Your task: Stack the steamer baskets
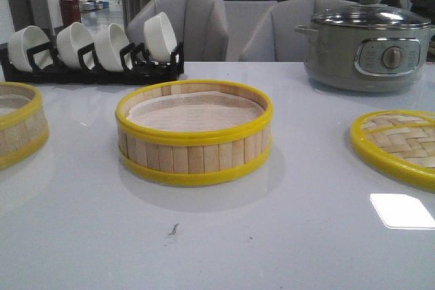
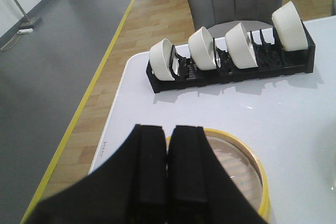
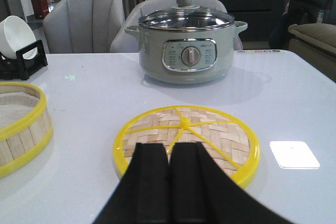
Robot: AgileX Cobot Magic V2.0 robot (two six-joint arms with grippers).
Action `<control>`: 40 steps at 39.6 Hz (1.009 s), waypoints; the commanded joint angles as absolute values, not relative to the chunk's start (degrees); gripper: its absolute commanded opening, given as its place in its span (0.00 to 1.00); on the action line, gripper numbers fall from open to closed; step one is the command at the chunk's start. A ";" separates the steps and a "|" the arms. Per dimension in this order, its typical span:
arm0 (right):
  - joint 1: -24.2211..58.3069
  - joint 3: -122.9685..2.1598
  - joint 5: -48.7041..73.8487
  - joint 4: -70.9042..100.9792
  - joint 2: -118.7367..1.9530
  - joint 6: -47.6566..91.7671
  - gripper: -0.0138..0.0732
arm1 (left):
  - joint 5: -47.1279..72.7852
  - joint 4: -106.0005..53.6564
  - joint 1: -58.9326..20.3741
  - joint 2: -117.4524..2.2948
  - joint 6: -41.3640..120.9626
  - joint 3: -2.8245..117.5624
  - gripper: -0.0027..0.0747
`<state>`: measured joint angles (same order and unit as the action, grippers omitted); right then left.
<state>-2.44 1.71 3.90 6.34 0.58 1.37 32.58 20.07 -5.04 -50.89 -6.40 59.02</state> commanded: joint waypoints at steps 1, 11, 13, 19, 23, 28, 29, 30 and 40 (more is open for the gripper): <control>-2.86 0.90 -0.81 6.62 1.78 1.81 0.20 | 27.77 21.02 -5.35 -50.52 -6.89 61.25 0.15; -2.86 0.90 -0.80 6.62 1.78 1.81 0.20 | 28.48 21.02 -5.35 -50.52 -6.89 61.25 0.15; -2.86 0.90 -0.80 6.62 1.78 1.81 0.20 | 28.97 21.02 -5.35 -50.52 -6.89 61.25 0.15; -2.86 0.90 -0.87 6.62 1.78 1.81 0.20 | 29.11 21.02 -5.35 -50.52 -6.89 61.25 0.15; -2.86 0.90 -3.71 6.86 1.78 1.59 0.20 | 28.35 21.02 -5.35 -50.52 -6.89 61.25 0.15; -2.86 0.85 -6.66 6.86 1.78 1.47 0.20 | 28.23 21.02 -5.35 -50.64 -6.89 61.25 0.15; -2.79 0.80 -6.45 6.86 1.78 1.47 0.20 | 28.23 21.02 -5.35 -50.75 -6.89 61.25 0.15; -2.68 0.46 -5.51 6.86 1.78 1.47 0.20 | 28.23 21.02 -5.35 -51.01 -6.89 61.25 0.15; 0.70 -8.24 4.15 7.32 -0.70 1.52 0.20 | 28.60 20.66 -5.35 -54.36 -6.89 61.25 0.15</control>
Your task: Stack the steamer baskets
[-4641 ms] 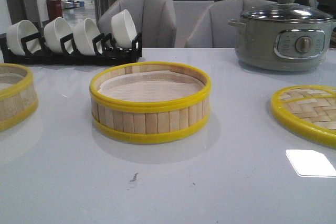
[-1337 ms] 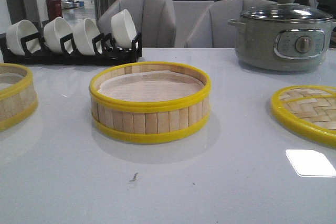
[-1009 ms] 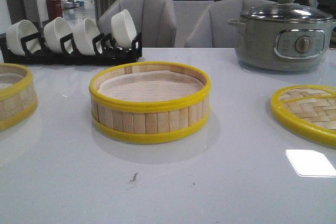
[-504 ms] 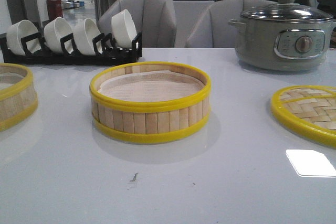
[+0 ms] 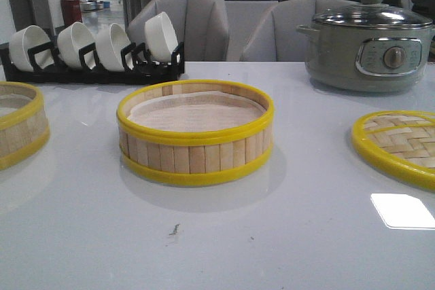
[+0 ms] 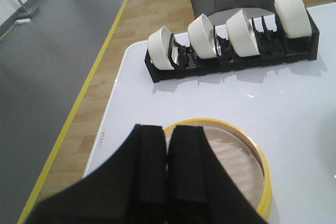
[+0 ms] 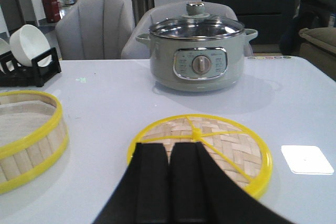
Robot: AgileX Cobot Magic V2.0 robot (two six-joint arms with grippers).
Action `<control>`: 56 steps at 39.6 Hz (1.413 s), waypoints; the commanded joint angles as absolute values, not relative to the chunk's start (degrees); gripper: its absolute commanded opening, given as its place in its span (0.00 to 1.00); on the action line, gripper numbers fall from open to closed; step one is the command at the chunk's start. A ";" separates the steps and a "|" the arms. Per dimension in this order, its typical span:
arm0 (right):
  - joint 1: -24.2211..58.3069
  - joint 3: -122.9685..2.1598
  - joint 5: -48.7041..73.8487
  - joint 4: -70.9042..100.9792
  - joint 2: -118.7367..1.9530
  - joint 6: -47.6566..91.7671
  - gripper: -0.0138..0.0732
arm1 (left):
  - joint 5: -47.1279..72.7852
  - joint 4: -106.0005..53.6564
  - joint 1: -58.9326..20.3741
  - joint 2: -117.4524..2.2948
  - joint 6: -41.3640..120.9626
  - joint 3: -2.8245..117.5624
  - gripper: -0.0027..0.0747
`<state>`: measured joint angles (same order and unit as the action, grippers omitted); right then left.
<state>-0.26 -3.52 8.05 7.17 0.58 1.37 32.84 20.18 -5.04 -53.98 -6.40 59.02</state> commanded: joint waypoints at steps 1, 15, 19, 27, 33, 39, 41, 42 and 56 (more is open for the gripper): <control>0.88 -9.31 3.85 7.27 -1.59 1.57 0.20 | 28.59 20.54 -5.35 -54.68 -6.89 61.25 0.15; 0.87 -38.57 17.99 7.20 -36.47 1.57 0.20 | 28.59 18.67 -5.35 -56.22 -6.89 61.25 0.15; 0.87 -46.16 21.75 7.49 -45.25 1.57 0.20 | 28.59 18.16 -5.35 -56.22 -6.89 61.25 0.15; 0.87 -53.40 25.85 7.54 -53.50 1.57 0.20 | 28.71 17.22 -5.35 -56.22 -6.89 61.25 0.15; 0.87 -53.47 23.76 7.54 -55.93 1.57 0.20 | 28.71 16.71 -5.35 -56.22 -6.89 61.25 0.15; 0.87 -53.47 21.28 7.54 -57.48 1.57 0.20 | 28.71 16.58 -5.35 -56.22 -6.89 61.25 0.15; 0.87 -53.47 21.51 7.54 -57.77 1.57 0.20 | 28.71 16.49 -5.35 -56.22 -6.89 61.25 0.15; 0.87 -53.47 21.51 7.54 -57.95 1.57 0.20 | 28.71 16.49 -5.35 -56.22 -6.89 61.25 0.15; 0.87 -53.47 21.44 7.28 -58.12 1.57 0.59 | 29.75 12.52 -5.35 -56.48 -6.89 61.25 0.24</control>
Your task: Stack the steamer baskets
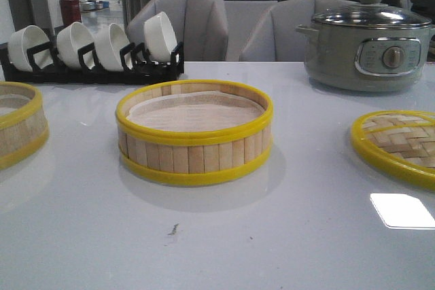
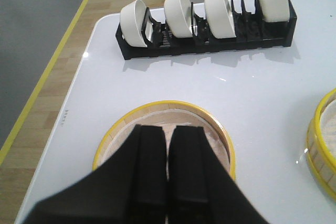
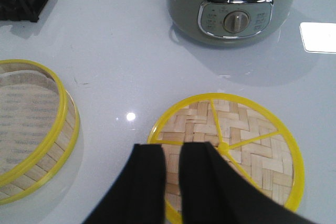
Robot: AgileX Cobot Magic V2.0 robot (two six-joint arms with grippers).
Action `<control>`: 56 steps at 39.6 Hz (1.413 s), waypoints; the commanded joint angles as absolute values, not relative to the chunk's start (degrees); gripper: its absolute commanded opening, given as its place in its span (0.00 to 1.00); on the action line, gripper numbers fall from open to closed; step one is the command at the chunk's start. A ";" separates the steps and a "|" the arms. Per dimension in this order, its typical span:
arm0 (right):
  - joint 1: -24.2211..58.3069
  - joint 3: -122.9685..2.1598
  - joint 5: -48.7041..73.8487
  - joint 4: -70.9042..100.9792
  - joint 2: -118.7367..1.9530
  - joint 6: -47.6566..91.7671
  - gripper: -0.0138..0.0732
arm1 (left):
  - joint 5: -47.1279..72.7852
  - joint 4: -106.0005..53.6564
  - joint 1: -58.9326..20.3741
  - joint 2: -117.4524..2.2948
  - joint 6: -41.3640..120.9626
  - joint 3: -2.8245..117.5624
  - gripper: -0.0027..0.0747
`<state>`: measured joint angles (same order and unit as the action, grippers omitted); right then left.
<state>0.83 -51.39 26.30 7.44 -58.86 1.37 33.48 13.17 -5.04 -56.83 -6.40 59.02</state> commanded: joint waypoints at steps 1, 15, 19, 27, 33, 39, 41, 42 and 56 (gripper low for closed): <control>0.87 -53.47 21.44 7.28 -58.12 1.57 0.61 | 29.75 12.52 -5.35 -56.48 -6.89 61.25 0.30; 0.87 -53.47 21.44 7.28 -58.12 1.57 0.63 | 31.20 6.74 -5.35 -63.09 -6.99 61.25 0.75; 0.87 -53.47 21.44 7.28 -58.12 1.57 0.63 | 30.56 4.41 -5.35 -67.23 -6.99 61.25 0.73; 0.87 -53.47 21.44 7.28 -58.12 1.57 0.63 | 25.15 4.13 -8.94 -77.45 -6.99 61.25 0.73; 0.87 -53.47 21.44 7.28 -58.12 1.57 0.63 | 22.49 4.26 -10.42 -83.94 -6.99 61.34 0.73; 0.87 -53.47 21.44 7.28 -58.12 1.57 0.63 | 20.44 4.54 -10.31 -89.00 -6.99 61.34 0.73; 0.87 -53.47 21.44 7.28 -58.12 1.57 0.63 | 19.36 4.84 -10.31 -90.28 -6.99 61.34 0.73; 0.87 -53.47 21.44 7.28 -58.12 1.57 0.63 | 19.02 4.84 -10.31 -90.78 -6.99 61.34 0.73; 0.87 -53.47 21.28 7.28 -58.12 1.57 0.63 | 13.27 4.93 -10.31 -98.00 -6.99 61.38 0.73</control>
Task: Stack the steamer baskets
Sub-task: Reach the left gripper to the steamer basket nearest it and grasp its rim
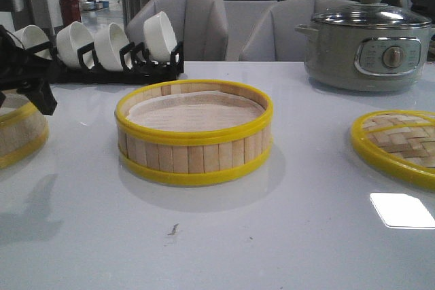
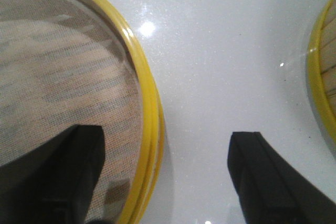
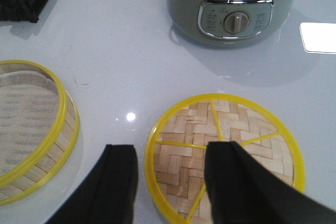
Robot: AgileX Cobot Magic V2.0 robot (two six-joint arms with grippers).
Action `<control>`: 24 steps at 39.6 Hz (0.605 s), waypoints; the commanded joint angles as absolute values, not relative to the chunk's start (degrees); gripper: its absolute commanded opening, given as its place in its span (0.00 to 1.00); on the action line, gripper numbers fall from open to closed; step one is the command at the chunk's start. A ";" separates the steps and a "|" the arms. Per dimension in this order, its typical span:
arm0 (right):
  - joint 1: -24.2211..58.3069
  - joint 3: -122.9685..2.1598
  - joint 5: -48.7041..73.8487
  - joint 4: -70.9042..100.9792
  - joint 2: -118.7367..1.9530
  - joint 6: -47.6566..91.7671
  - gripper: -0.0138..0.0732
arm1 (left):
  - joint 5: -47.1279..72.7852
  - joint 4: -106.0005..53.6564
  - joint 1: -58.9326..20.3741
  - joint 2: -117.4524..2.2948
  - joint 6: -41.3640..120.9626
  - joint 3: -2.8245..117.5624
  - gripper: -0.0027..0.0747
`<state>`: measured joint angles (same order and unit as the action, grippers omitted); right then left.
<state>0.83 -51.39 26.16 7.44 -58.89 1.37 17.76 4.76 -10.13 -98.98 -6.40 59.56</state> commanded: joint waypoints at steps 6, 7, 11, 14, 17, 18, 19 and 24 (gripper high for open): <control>0.87 -53.47 20.72 7.28 -58.12 1.57 0.63 | 13.37 4.93 -10.31 -100.27 -6.99 62.52 0.73; 0.87 -53.47 20.47 7.28 -58.12 1.57 0.63 | 13.51 4.93 -10.31 -100.56 -6.99 62.85 0.73; 0.87 -53.47 19.87 7.28 -58.12 1.57 0.63 | 14.47 4.93 -10.12 -101.69 -6.99 64.33 0.72; 0.87 -53.47 19.65 7.28 -58.12 1.57 0.63 | 15.33 4.93 -9.88 -102.51 -6.99 65.25 0.69; 0.87 -53.47 19.65 7.28 -58.12 1.57 0.63 | 15.43 4.93 -9.65 -102.84 -6.99 65.36 0.64; 0.87 -53.47 19.65 7.28 -58.12 1.57 0.63 | 15.43 4.93 -9.65 -102.99 -6.99 65.36 0.61; 0.87 -53.47 19.65 7.28 -58.12 1.57 0.63 | 15.43 4.93 -9.52 -102.99 -6.99 65.36 0.60; 0.87 -53.47 19.65 7.28 -58.12 1.57 0.63 | 15.43 4.72 -9.04 -103.02 -7.09 65.36 0.45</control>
